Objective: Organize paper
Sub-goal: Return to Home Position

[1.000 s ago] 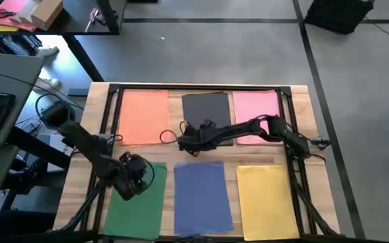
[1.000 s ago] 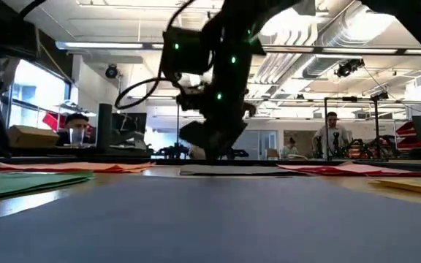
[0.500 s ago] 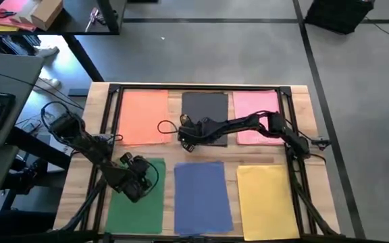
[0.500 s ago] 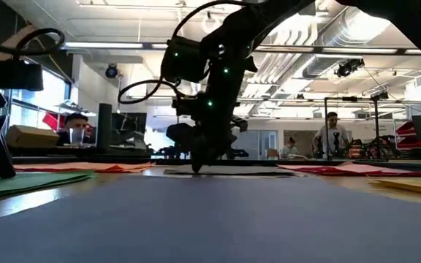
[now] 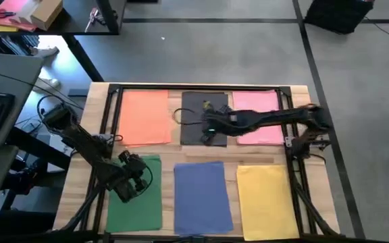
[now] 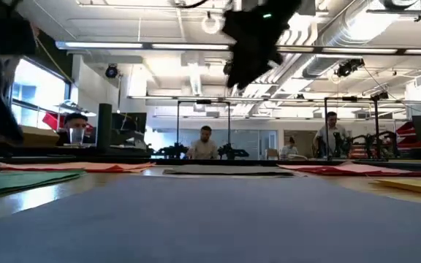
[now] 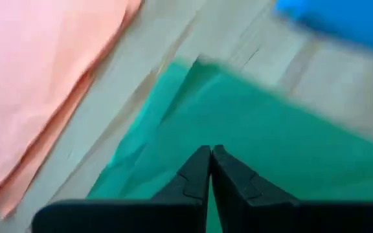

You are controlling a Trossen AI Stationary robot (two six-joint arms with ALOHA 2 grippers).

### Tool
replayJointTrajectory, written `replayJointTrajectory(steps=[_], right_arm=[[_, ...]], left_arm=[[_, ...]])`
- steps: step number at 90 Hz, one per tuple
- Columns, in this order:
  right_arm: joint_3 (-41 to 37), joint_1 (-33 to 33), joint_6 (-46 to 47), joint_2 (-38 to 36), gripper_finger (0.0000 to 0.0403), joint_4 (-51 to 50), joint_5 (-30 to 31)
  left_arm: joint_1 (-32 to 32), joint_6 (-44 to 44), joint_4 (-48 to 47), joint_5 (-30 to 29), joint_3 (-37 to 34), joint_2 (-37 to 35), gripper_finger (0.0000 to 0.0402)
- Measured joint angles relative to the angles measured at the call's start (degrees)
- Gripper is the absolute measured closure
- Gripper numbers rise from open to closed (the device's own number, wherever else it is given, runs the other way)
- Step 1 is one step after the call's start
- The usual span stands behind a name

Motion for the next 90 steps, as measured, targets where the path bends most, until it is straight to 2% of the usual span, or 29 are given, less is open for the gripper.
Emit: replayJointTrajectory(steps=[12, 22, 34, 44, 55, 69, 75, 90], right_arm=[[-15.3, 1.6, 0.0, -15.0, 0.0227, 9.3, -3.6], [-24.0, 3.3, -1.7, -29.0, 0.0227, 13.7, -6.4], [-31.7, 6.2, -4.0, -47.6, 0.0227, 14.2, -7.5], [-39.0, 8.4, -5.6, -63.1, 0.0227, 17.1, -2.3], [-49.2, 8.7, -5.4, -77.5, 0.0230, 19.0, 0.7], [-60.6, 8.7, -4.5, -89.3, 0.0273, 26.4, -4.8], [-63.4, 8.7, -6.8, -92.4, 0.0298, 28.3, -7.8], [-65.4, 8.7, -10.7, -92.2, 0.0367, 31.2, -12.4]], left_arm=[[-2.2, 6.5, 0.2, -5.9, 0.0, -10.6, 0.0402], [-0.4, 16.1, 2.3, -10.9, 0.0, -20.8, 0.0402], [4.4, 32.4, 10.2, -10.8, 0.0, -31.4, 0.0402], [7.7, 46.9, 17.4, -9.4, 0.0, -37.1, 0.0402], [11.5, 58.9, 23.0, -1.8, 0.0, -40.3, 0.0402], [17.4, 69.9, 29.1, 13.7, 0.0, -40.9, 0.0402], [20.3, 74.2, 31.1, 18.4, 0.0, -40.8, 0.0402], [29.4, 79.7, 35.4, 28.2, -1.9, -42.6, 0.0402]])
